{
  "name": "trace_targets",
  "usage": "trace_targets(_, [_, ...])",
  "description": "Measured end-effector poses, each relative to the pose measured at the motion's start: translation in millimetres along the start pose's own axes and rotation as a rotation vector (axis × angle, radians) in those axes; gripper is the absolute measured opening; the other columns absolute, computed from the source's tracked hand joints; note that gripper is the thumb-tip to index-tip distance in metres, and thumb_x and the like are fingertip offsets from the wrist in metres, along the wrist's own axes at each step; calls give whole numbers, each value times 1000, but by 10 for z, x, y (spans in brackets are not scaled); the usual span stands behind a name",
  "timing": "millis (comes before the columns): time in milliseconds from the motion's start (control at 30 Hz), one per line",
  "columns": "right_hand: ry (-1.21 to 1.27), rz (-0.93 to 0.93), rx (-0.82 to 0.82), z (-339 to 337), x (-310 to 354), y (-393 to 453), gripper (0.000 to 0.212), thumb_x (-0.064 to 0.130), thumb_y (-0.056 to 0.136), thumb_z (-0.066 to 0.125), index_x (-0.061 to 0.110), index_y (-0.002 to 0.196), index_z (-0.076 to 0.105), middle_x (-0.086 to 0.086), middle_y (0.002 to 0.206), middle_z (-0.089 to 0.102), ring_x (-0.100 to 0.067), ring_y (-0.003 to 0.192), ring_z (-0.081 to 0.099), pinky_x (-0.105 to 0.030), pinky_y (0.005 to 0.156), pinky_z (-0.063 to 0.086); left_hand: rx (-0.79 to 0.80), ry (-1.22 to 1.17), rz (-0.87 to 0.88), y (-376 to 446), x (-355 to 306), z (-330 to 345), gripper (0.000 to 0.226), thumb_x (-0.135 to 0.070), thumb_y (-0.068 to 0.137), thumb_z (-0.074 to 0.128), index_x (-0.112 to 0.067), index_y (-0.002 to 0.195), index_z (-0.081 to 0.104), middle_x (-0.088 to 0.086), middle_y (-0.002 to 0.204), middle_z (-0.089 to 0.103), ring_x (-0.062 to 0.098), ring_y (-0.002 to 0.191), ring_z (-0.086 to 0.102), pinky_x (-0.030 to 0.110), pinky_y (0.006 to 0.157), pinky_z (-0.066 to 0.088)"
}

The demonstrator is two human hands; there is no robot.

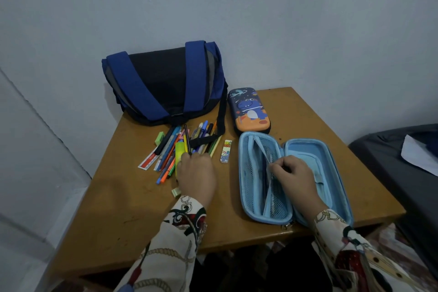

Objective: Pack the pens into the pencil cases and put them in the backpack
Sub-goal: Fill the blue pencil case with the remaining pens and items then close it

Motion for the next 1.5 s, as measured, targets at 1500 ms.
trace_targets(1500, [57,21,0,0,-26,-1,23,27,81,68,22,59,63,4,68,61,-18,74,60,-49,75,52,-32,-403,27,-115,-324,-121,27,-23,97,47,-22,120,61,-2,115,62,22,115,49,40,95,45])
Point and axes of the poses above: each hand's wrist, its own y-axis towards the middle knuckle, its own z-axis out of the palm, x = y × z, the point moved 8 cm from there along y, towards the middle knuckle
